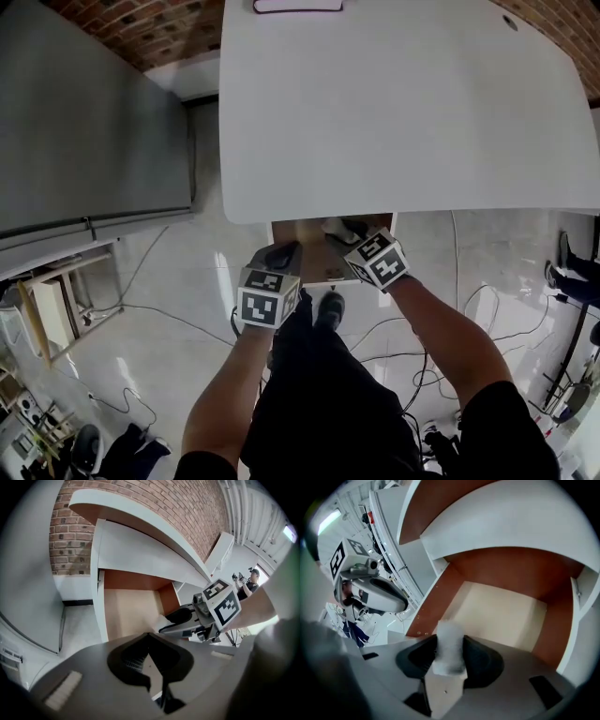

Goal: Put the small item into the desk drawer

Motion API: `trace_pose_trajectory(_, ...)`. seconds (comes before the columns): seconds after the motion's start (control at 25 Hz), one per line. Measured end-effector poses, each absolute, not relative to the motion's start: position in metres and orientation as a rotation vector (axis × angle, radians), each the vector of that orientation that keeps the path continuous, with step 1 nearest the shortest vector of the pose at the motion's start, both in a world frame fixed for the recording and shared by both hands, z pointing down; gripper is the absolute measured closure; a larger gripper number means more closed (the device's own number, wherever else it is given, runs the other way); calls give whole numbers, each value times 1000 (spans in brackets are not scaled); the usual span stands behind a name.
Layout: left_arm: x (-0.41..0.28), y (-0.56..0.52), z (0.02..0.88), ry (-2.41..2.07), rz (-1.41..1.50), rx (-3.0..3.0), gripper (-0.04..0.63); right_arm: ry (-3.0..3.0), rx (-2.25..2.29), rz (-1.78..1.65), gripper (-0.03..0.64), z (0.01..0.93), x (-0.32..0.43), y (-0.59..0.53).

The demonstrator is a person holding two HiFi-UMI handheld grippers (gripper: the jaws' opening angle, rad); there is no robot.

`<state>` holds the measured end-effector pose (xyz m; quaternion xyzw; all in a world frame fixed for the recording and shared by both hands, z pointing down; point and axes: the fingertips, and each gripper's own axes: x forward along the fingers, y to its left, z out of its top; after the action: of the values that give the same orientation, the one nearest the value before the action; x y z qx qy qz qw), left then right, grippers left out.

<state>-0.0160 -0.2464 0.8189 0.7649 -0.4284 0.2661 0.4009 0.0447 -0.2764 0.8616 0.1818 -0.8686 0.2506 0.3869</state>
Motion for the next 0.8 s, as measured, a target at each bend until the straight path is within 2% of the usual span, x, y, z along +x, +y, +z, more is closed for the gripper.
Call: trace_pose_trajectory(0.8,-21,-231,831,-1127,595,1887,584,-2079,552,436,454,927,50,-311)
